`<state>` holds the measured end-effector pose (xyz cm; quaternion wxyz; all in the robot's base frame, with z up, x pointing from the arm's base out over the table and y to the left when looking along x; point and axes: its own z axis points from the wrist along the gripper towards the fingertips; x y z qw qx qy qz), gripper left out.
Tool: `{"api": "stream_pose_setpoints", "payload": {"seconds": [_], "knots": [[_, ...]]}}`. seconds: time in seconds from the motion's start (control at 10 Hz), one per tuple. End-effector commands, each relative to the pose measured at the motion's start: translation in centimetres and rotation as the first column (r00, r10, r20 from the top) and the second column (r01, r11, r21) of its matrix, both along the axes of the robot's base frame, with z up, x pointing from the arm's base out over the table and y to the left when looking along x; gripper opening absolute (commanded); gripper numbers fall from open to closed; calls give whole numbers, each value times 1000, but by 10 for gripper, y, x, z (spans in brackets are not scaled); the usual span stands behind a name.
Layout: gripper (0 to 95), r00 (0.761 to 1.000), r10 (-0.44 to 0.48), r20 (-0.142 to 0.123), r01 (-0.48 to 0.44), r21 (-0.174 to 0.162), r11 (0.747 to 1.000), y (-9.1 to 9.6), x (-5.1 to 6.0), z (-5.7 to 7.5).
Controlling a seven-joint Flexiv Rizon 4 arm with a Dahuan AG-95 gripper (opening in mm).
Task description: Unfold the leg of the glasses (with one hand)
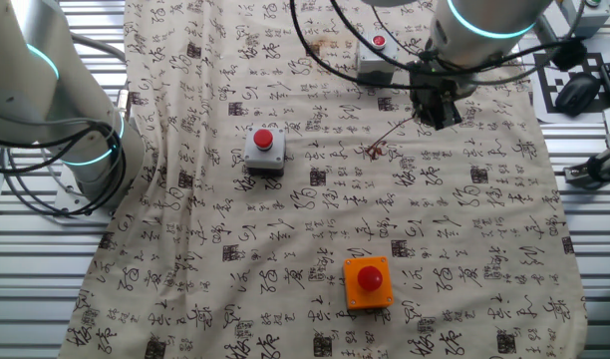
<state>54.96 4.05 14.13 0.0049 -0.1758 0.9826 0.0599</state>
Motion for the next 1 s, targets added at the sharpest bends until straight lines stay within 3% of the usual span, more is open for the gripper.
{"api": "stream_pose_setpoints", "payload": {"seconds": [0.1,0.6,0.7,1.0], "knots": [[0,1000,12,12,-12,0,1000,0,0,-1],[0,1000,-21,18,22,-33,999,0,0,-1],[0,1000,-10,17,11,-61,998,1,0,-3],[0,1000,-18,23,20,-70,997,10,4,-24]]}}
